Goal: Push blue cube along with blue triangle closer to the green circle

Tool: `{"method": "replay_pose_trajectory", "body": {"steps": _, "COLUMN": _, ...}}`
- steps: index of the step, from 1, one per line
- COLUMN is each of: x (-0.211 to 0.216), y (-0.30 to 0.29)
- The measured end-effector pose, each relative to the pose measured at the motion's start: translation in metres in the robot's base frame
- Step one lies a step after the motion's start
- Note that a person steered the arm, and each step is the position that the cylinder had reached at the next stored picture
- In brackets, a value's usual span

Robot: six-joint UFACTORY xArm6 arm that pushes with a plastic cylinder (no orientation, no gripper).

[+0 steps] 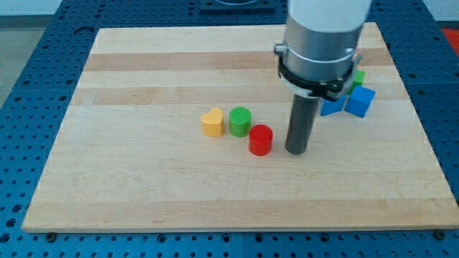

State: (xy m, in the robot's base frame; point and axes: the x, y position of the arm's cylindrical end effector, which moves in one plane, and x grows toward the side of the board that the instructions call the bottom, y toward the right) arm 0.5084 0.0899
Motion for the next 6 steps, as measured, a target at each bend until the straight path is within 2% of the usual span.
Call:
{"method": "replay_pose_trajectory", "body": {"steps": 3, "x": 0.000, "y": -0.083}}
{"method": "replay_pose_trajectory", "body": {"steps": 4, "x": 0.000, "y": -0.091}}
{"method": "replay_pose_trajectory", "body": {"steps": 5, "x": 0.000, "y": -0.047}}
{"method": "replay_pose_trajectory", "body": {"steps": 6, "x": -0.022, "y": 0.042}}
